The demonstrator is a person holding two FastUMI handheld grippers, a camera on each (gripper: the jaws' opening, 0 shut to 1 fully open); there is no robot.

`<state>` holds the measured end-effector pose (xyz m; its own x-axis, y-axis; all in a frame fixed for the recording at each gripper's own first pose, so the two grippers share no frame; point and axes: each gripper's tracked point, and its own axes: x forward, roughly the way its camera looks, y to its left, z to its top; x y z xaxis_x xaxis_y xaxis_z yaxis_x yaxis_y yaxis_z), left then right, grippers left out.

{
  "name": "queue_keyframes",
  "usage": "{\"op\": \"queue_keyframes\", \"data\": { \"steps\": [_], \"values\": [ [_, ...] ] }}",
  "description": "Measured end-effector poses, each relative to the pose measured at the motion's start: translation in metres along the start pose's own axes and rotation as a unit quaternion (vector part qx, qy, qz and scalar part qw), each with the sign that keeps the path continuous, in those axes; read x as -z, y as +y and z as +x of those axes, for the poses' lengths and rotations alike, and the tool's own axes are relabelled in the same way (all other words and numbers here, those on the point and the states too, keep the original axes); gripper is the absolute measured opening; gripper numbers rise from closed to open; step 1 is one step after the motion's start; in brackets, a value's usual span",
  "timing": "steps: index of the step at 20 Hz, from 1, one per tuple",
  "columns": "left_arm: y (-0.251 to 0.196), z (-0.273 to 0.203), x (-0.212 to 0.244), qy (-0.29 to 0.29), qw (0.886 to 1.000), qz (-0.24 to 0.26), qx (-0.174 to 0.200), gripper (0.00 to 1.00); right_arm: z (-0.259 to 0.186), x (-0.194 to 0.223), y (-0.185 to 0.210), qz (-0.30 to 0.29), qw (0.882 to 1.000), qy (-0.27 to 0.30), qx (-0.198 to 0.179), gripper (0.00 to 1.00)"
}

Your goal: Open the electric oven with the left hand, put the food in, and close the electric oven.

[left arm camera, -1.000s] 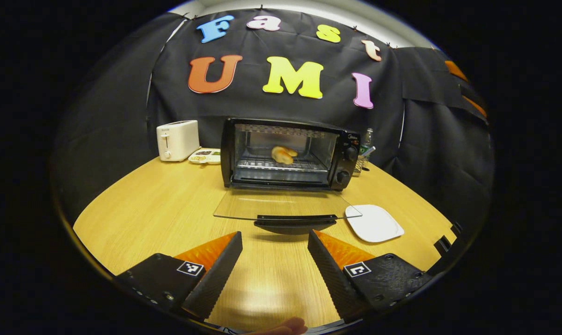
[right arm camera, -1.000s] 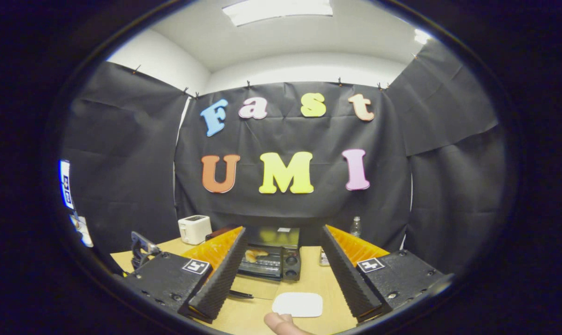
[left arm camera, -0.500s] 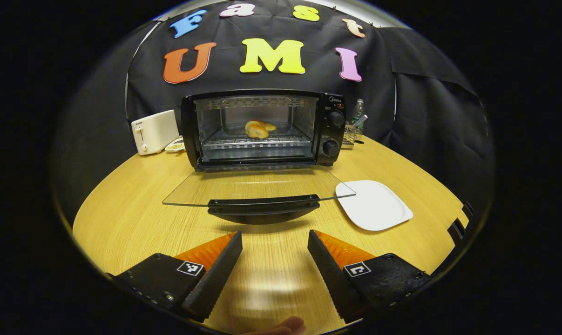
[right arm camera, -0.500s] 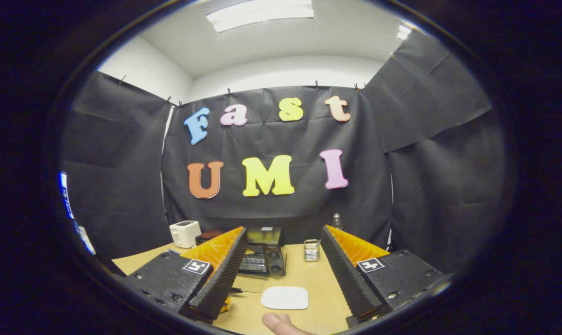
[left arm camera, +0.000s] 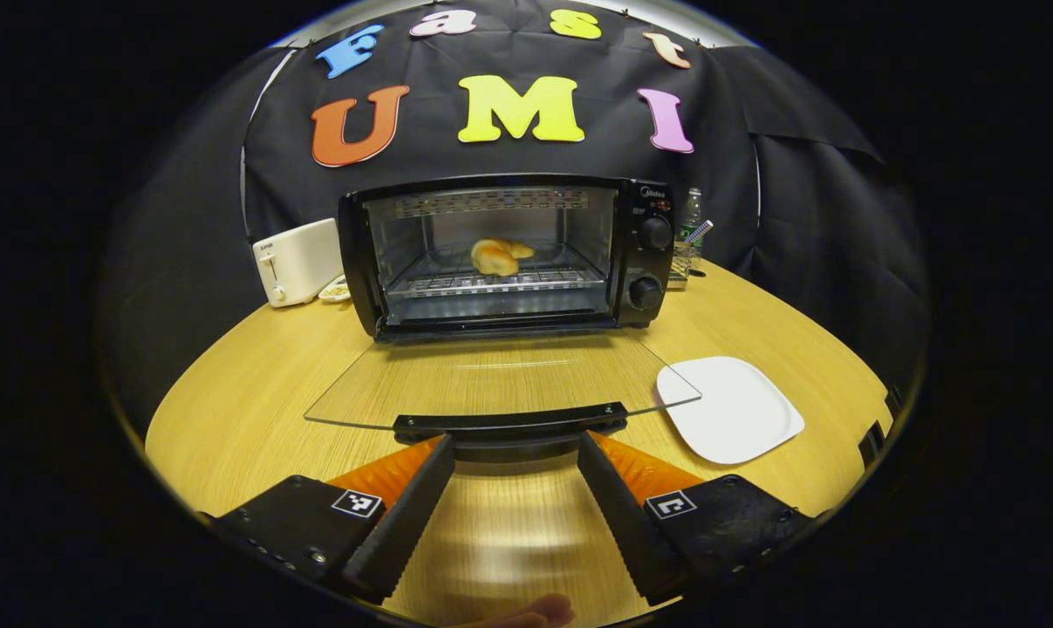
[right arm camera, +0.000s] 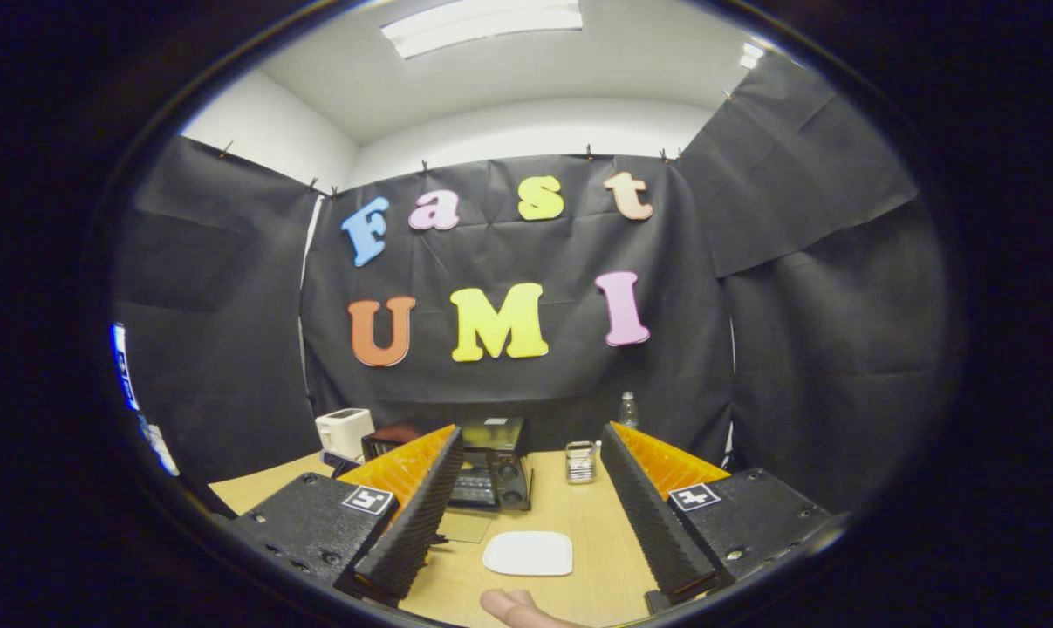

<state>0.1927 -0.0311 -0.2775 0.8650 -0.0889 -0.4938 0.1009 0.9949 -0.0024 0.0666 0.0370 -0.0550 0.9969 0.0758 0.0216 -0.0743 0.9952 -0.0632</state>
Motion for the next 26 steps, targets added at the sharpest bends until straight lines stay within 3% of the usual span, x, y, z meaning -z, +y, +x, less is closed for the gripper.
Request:
{"op": "queue_keyframes", "data": {
  "steps": [9,22,23,24,26],
  "values": [
    [0.001,0.001,-0.011,0.007,1.000,-0.027,-0.005,0.94,0.002,0.006,0.006,-0.010,1.000,0.008,-0.010,0.96],
    [0.014,-0.010,-0.099,-0.065,0.997,-0.023,-0.017,0.96,-0.009,0.003,-0.004,-0.006,1.000,-0.007,-0.008,0.96],
    [0.014,-0.008,-0.104,-0.070,0.997,-0.027,-0.015,0.89,-0.008,0.003,-0.005,-0.006,1.000,-0.007,-0.007,0.96],
    [0.015,-0.006,-0.107,-0.075,0.997,-0.034,-0.010,0.98,-0.009,0.003,-0.007,-0.006,1.000,-0.007,-0.007,0.96],
    [0.017,0.004,-0.109,-0.066,0.997,-0.039,-0.002,0.99,-0.009,0.003,-0.009,-0.008,1.000,-0.008,-0.009,0.96]
  ]
}}
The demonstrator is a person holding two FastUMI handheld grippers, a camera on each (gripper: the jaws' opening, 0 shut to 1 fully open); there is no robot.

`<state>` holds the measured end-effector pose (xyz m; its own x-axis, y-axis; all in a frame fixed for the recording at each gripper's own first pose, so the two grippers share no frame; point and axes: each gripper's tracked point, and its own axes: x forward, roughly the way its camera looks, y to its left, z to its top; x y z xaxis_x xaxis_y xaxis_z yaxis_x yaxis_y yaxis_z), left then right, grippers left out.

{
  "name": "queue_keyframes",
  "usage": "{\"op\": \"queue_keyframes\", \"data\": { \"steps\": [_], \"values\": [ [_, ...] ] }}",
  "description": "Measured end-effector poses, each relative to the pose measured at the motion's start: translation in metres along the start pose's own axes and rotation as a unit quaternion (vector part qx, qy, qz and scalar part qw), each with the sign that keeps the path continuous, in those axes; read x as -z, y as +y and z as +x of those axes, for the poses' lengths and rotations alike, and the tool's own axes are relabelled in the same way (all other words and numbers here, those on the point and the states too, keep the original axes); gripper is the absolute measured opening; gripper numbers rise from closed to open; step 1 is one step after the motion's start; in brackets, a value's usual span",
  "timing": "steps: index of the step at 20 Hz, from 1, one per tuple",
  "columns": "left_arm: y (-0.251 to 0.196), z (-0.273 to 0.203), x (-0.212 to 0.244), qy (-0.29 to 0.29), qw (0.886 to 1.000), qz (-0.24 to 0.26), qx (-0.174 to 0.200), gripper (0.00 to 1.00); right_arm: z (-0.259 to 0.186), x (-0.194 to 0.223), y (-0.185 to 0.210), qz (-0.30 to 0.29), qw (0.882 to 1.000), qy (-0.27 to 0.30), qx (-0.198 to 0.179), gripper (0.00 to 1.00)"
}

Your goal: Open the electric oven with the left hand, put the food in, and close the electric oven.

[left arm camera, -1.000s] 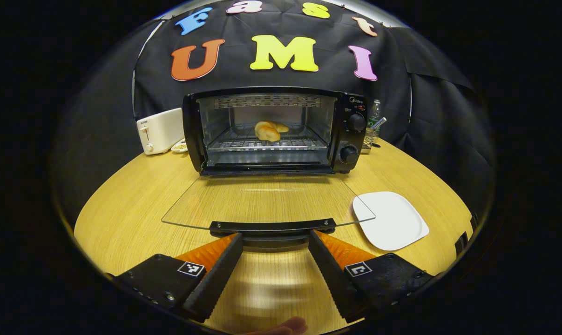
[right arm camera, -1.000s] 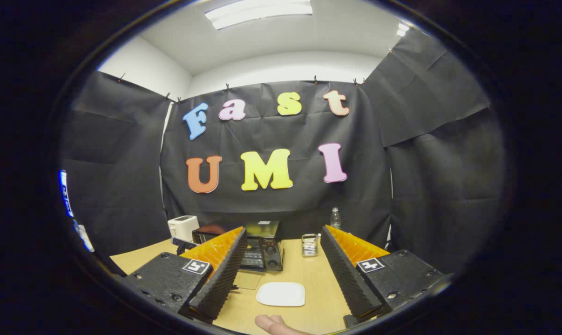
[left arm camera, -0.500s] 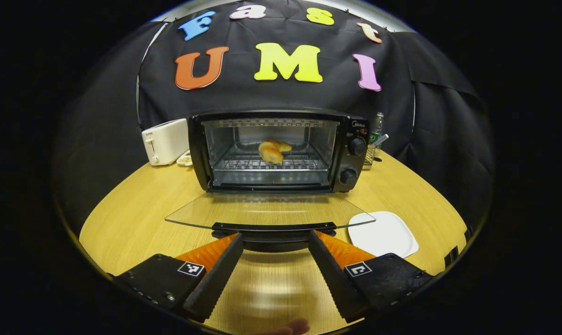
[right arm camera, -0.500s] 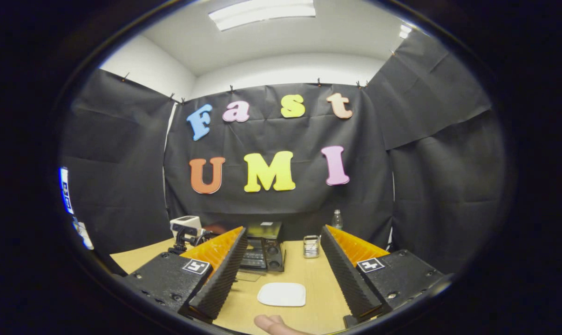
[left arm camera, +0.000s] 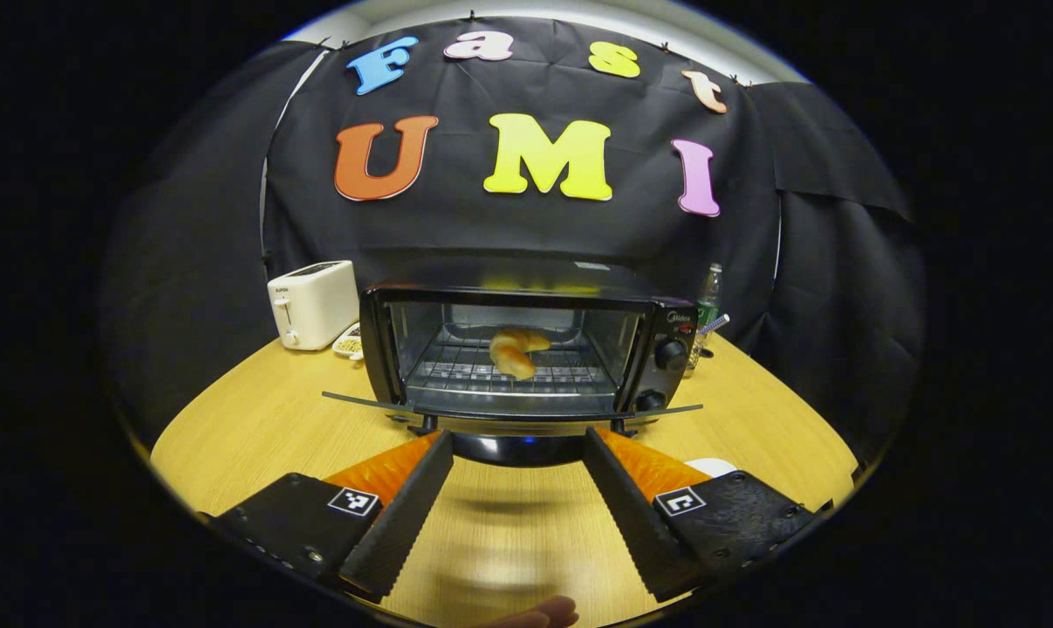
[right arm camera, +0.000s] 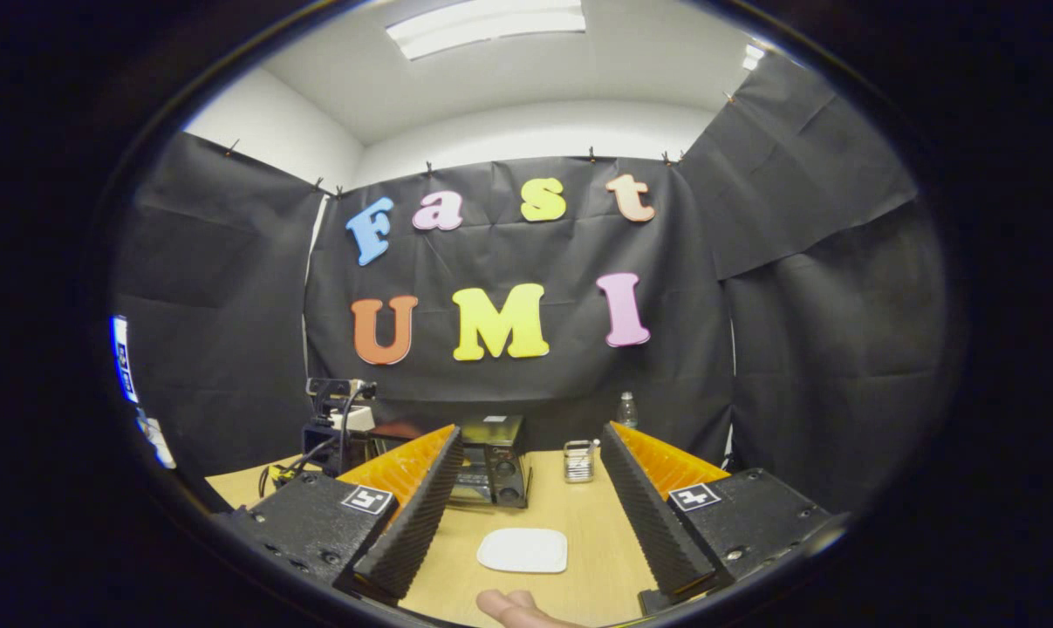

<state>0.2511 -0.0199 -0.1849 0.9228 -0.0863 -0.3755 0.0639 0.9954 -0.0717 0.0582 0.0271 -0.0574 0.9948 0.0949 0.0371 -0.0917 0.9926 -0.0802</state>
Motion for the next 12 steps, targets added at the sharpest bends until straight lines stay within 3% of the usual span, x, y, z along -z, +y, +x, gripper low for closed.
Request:
{"op": "queue_keyframes", "data": {
  "steps": [4,12],
  "values": [
    [0.011,0.019,0.017,0.055,0.998,-0.006,-0.016,0.98,0.002,-0.001,-0.011,0.000,1.000,-0.003,0.010,0.96],
    [0.004,0.012,0.008,0.034,0.999,0.014,-0.018,0.94,0.005,0.009,-0.011,0.010,1.000,0.013,0.004,0.96]
  ]
}}
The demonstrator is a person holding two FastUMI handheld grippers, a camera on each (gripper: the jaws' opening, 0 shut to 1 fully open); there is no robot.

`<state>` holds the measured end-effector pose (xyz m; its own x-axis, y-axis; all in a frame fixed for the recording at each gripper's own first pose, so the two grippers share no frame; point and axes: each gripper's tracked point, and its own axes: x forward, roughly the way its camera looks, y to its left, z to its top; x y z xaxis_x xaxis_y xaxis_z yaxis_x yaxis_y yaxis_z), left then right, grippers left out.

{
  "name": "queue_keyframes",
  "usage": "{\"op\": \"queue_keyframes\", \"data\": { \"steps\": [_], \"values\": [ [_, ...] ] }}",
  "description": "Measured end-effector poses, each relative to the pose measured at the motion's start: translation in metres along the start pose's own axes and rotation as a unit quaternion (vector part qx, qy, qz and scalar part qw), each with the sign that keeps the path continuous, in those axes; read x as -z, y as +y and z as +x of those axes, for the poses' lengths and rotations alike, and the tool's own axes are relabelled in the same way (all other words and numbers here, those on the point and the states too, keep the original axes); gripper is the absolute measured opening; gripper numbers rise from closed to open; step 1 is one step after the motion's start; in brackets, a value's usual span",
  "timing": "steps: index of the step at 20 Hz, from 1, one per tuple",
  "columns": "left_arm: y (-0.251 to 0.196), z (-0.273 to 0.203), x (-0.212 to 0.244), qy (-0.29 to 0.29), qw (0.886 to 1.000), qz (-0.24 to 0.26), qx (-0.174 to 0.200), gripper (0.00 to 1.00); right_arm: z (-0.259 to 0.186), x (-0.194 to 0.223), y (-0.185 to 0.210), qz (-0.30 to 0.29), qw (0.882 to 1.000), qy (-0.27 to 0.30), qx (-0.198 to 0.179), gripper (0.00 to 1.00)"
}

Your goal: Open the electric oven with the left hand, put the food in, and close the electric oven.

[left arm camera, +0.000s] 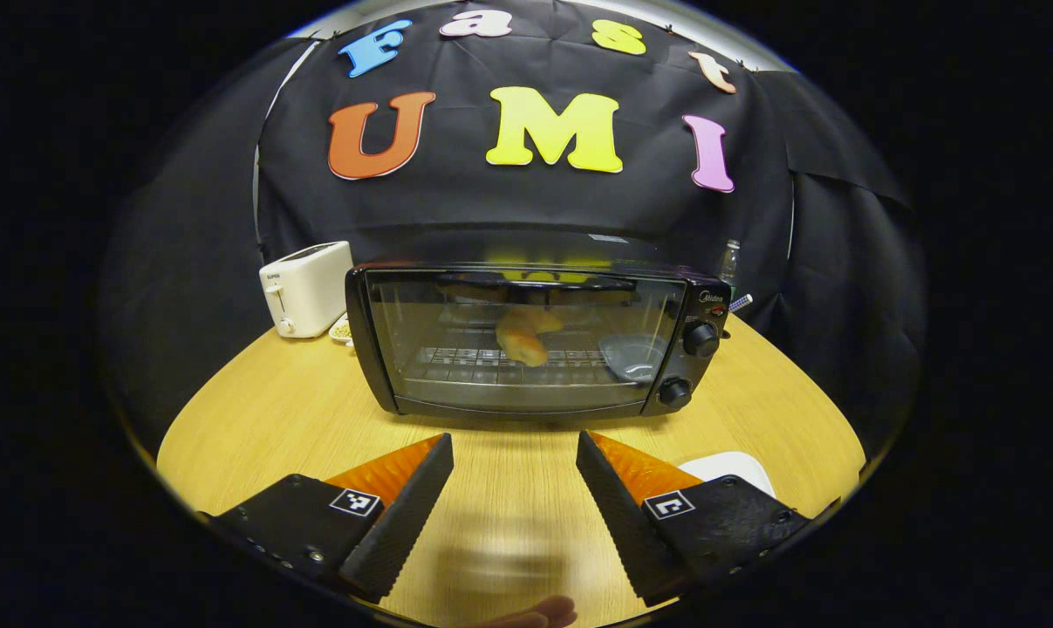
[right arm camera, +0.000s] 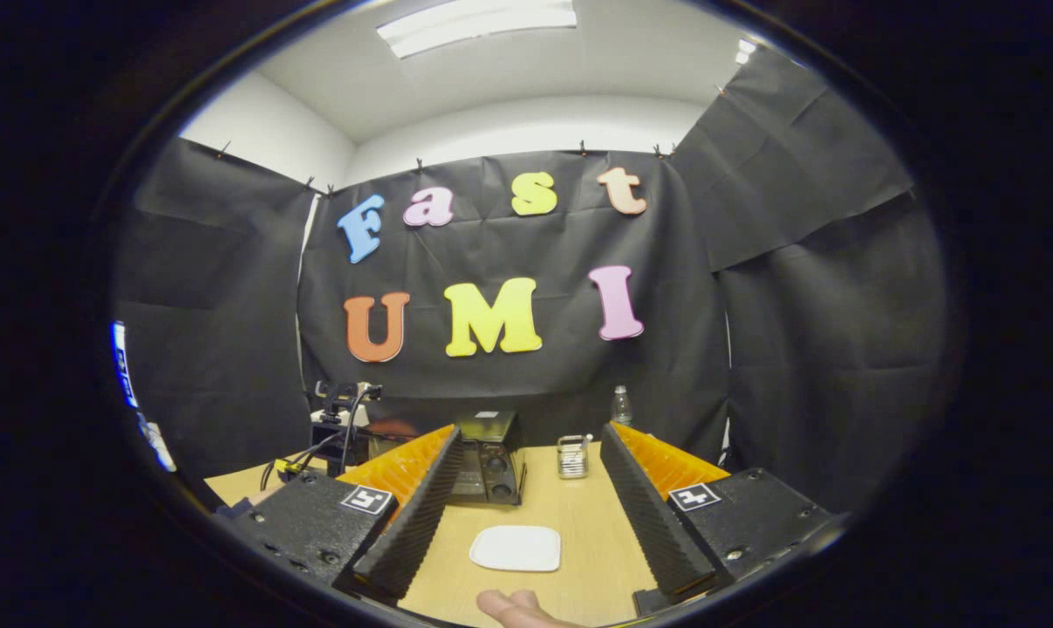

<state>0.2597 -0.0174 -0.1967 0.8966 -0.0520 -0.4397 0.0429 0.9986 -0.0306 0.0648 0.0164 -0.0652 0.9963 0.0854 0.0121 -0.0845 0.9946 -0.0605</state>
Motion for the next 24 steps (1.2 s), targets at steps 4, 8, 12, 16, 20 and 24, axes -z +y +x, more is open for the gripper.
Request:
{"op": "queue_keyframes", "data": {
  "steps": [4,8,12,16,20,24],
  "values": [
    [-0.008,-0.028,-0.014,-0.036,0.999,0.008,0.008,0.94,-0.002,-0.003,-0.001,-0.003,1.000,-0.002,0.005,0.96],
    [-0.014,-0.070,-0.038,-0.081,0.997,0.012,0.018,0.94,-0.005,-0.005,0.001,-0.005,1.000,0.000,0.009,0.96],
    [-0.013,-0.122,-0.066,-0.132,0.991,0.020,0.006,0.94,-0.011,-0.009,0.004,-0.007,1.000,-0.004,0.011,0.96],
    [-0.006,-0.180,-0.092,-0.185,0.982,0.032,-0.013,0.94,-0.017,-0.014,0.009,-0.007,1.000,-0.007,0.010,0.96],
    [-0.003,-0.226,-0.095,-0.207,0.978,0.039,-0.018,0.94,-0.024,-0.016,0.012,-0.001,1.000,-0.009,0.010,0.96],
    [0.001,-0.267,-0.094,-0.231,0.972,0.037,-0.013,0.94,-0.035,-0.014,0.021,0.014,1.000,-0.005,-0.001,0.96]
  ]
}}
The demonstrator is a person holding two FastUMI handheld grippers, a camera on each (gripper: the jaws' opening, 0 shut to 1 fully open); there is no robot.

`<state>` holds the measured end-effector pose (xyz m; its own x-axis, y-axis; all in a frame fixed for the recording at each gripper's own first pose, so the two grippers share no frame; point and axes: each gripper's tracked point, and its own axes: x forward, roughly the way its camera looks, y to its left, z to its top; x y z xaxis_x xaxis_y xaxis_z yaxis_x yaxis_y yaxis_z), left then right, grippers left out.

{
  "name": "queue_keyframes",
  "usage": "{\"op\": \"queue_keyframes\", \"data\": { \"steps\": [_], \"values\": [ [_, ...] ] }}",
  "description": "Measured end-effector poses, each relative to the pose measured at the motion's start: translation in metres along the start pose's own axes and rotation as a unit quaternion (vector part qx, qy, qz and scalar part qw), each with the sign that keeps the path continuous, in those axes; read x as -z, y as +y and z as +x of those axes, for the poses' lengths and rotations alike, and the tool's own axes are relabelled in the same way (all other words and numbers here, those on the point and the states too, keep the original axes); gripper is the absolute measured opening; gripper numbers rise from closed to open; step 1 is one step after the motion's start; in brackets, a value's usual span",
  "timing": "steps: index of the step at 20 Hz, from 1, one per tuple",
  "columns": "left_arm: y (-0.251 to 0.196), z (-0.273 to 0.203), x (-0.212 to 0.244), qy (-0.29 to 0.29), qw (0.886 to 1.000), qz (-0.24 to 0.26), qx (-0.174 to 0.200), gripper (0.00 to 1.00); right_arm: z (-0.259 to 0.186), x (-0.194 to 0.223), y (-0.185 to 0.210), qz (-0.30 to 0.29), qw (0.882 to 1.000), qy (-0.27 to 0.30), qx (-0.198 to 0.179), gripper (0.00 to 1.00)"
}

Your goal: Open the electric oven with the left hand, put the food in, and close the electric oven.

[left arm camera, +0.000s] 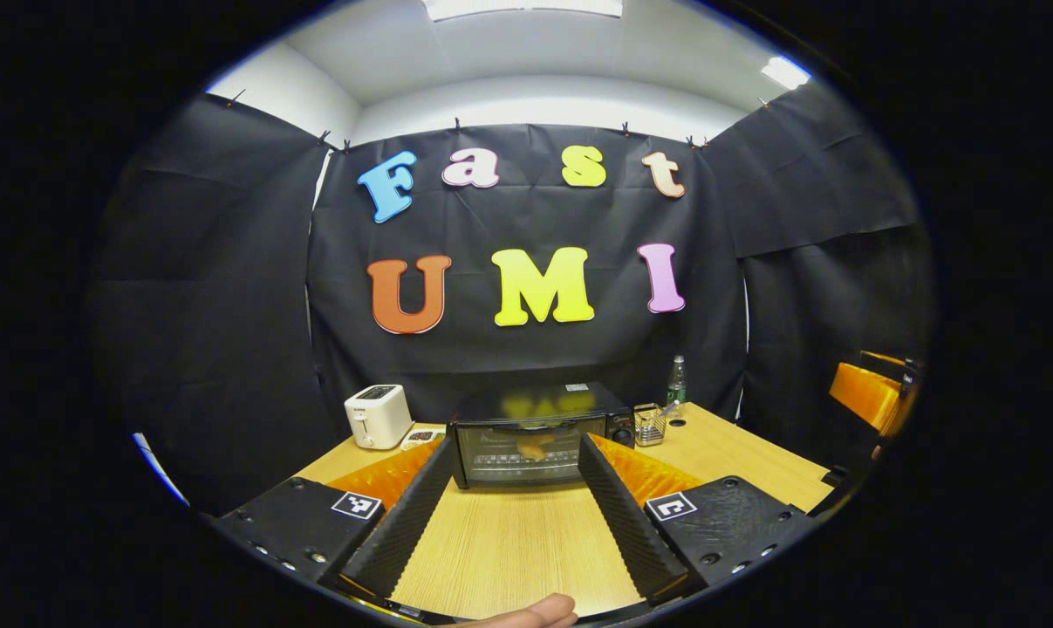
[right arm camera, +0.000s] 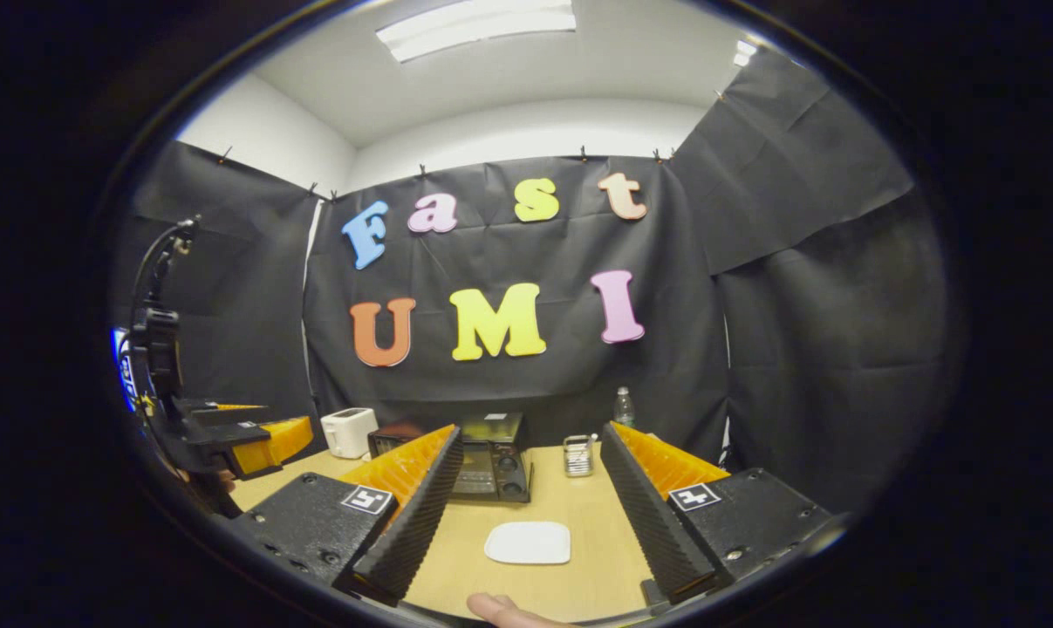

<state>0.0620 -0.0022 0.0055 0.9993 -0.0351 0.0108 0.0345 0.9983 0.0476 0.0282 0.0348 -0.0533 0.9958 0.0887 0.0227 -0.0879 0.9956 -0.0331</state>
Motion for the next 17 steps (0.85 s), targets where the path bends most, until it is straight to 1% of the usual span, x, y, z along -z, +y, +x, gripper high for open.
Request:
{"op": "queue_keyframes", "data": {
  "steps": [2,4,5,6,7,8,9,10,11,12,13,17],
  "values": [
    [0.001,-0.016,-0.005,-0.011,1.000,-0.011,0.008,0.94,-0.005,-0.002,0.005,0.000,1.000,-0.003,-0.004,0.96],
    [0.003,-0.030,-0.007,-0.021,1.000,-0.010,0.010,0.95,-0.008,-0.007,0.009,-0.005,1.000,-0.009,-0.003,0.96],
    [0.001,-0.037,-0.006,-0.021,1.000,-0.006,0.018,0.94,-0.009,-0.008,0.013,-0.008,1.000,-0.010,-0.003,0.96],
    [-0.002,-0.043,-0.002,-0.019,1.000,-0.003,0.025,0.84,-0.010,-0.008,0.018,-0.009,1.000,-0.009,-0.004,0.96],
    [-0.002,-0.047,0.000,-0.019,0.999,-0.003,0.028,0.84,-0.011,-0.008,0.023,-0.009,1.000,-0.009,-0.009,0.96],
    [0.000,-0.053,-0.003,-0.024,0.999,-0.003,0.027,0.95,-0.013,-0.008,0.027,-0.008,1.000,-0.009,-0.012,0.96],
    [0.000,-0.057,-0.002,-0.027,0.999,-0.001,0.029,0.88,-0.015,-0.007,0.028,-0.007,1.000,-0.007,-0.012,0.96],
    [0.001,-0.061,-0.002,-0.029,0.999,0.000,0.028,0.97,-0.016,-0.006,0.030,-0.007,1.000,-0.006,-0.011,0.96],
    [0.003,-0.063,0.000,-0.030,0.999,0.000,0.026,0.96,-0.015,-0.004,0.031,-0.009,1.000,-0.004,-0.010,0.96],
    [0.003,-0.064,0.001,-0.030,0.999,-0.001,0.025,0.89,-0.014,-0.003,0.031,-0.012,1.000,-0.001,-0.010,0.96],
    [0.005,-0.065,0.002,-0.030,0.999,-0.002,0.023,0.96,-0.014,-0.002,0.031,-0.014,1.000,0.001,-0.009,0.96],
    [0.013,-0.063,0.008,-0.024,1.000,-0.005,0.011,0.96,-0.014,0.001,0.033,-0.018,1.000,0.007,-0.007,0.96]
  ]
}}
